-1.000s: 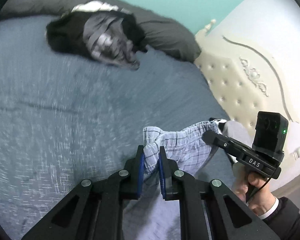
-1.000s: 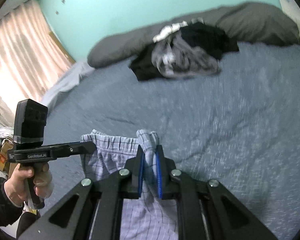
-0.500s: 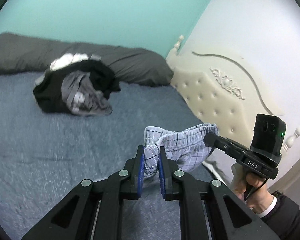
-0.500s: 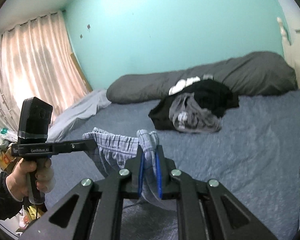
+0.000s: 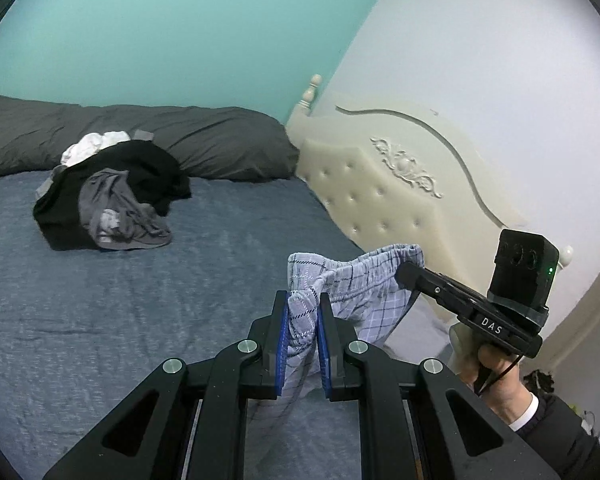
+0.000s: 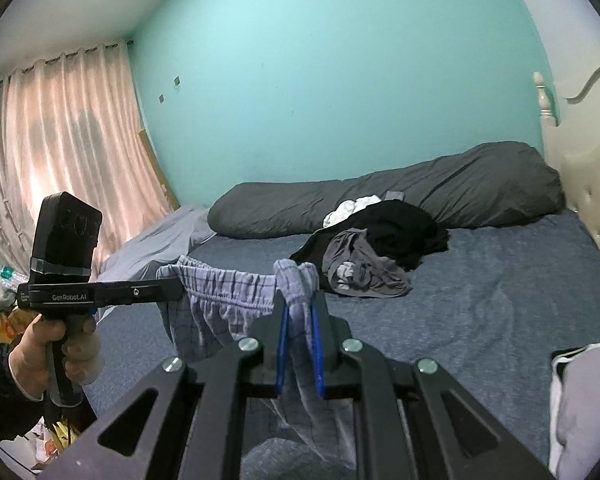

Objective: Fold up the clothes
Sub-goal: 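Lift the shorts off the bed by the waistband with both grippers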

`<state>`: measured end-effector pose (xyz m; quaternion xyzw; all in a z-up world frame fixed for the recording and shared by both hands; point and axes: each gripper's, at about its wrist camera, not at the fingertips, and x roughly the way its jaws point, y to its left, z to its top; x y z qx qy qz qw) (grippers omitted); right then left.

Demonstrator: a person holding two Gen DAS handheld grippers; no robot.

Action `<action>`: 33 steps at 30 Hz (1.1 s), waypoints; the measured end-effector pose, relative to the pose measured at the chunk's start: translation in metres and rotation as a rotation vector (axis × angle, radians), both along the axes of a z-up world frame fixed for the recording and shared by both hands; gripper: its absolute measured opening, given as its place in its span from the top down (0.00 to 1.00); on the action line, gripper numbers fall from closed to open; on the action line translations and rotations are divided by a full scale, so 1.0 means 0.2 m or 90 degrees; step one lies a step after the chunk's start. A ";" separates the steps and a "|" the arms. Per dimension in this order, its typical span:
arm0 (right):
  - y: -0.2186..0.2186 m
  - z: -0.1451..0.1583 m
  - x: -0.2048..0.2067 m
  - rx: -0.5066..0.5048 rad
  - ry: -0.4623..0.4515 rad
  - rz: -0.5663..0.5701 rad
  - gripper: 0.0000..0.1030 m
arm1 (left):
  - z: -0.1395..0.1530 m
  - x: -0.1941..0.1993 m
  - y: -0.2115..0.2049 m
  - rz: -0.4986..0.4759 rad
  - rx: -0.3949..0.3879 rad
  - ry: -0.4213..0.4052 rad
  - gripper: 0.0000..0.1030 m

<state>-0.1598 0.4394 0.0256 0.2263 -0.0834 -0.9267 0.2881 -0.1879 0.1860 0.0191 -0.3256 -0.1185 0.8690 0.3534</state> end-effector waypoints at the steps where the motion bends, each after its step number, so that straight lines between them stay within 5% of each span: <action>1: 0.03 0.01 0.02 0.001 0.001 -0.005 0.90 | 0.00 0.01 0.04 -0.006 0.002 -0.001 0.87; 33: 1.21 0.13 0.57 0.011 0.008 -0.180 0.90 | 0.05 0.28 1.34 -0.186 -0.016 0.005 0.87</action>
